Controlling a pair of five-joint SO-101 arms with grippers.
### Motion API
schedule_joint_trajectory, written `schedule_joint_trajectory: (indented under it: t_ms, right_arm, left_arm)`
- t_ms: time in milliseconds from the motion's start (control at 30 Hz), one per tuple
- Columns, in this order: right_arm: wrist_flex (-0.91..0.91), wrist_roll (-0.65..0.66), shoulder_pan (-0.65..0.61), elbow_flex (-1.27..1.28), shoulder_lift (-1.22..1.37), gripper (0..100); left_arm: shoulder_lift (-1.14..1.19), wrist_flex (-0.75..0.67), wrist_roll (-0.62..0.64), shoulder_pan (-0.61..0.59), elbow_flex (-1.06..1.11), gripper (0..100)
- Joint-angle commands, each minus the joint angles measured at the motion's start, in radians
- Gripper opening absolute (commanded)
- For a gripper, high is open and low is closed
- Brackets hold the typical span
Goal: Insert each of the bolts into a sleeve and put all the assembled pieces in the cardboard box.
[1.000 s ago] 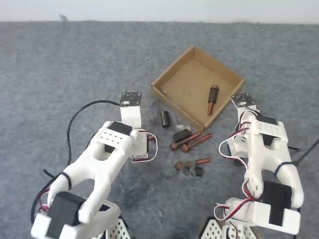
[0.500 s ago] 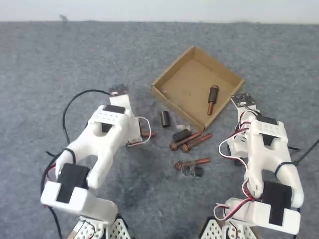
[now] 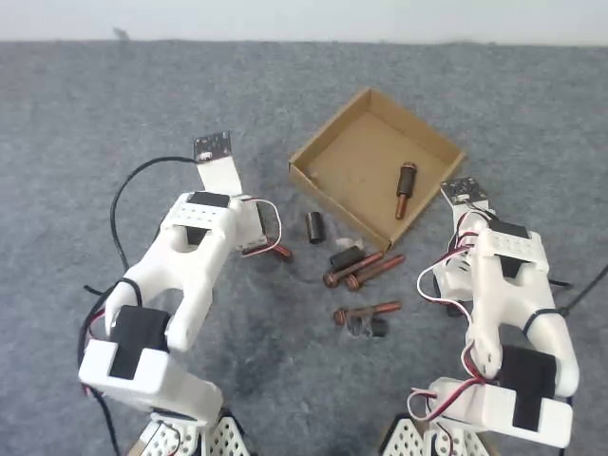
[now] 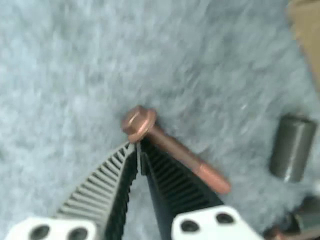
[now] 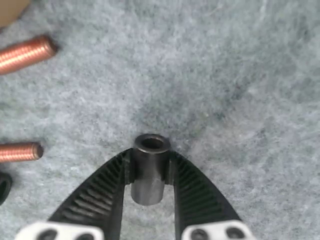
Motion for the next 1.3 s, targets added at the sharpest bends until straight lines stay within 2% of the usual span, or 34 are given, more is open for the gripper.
schedule_joint_trajectory:
  t_ms: [0,367,433,667,900,1033,1267]
  right_arm:
    - [-0.013,-0.006,0.007,-0.003,-0.01,0.6]
    - [-0.015,-0.006,0.007,-0.003,-0.01,0.6]
    - [-0.015,-0.006,0.007,-0.003,-0.01,0.6]
    - [-0.015,-0.005,0.007,-0.003,-0.01,0.6]
    - [-0.015,-0.005,0.007,-0.003,-0.01,0.6]
    - [-0.015,-0.005,0.007,-0.003,-0.01,0.6]
    - [-0.015,-0.005,0.007,-0.003,-0.01,0.6]
  left_arm:
    - [-0.011,-0.094,0.009,0.02,-0.065,1]
    - [-0.123,-0.046,0.012,0.052,-0.081,2]
    - [-0.138,-0.049,0.052,0.054,-0.061,2]
    - [-0.146,-0.048,0.18,0.055,0.005,18]
    - [-0.132,-0.068,0.192,0.052,0.016,14]
    - [-0.012,-0.098,0.192,0.052,-0.018,14]
    - [0.121,0.003,0.193,0.008,-0.179,14]
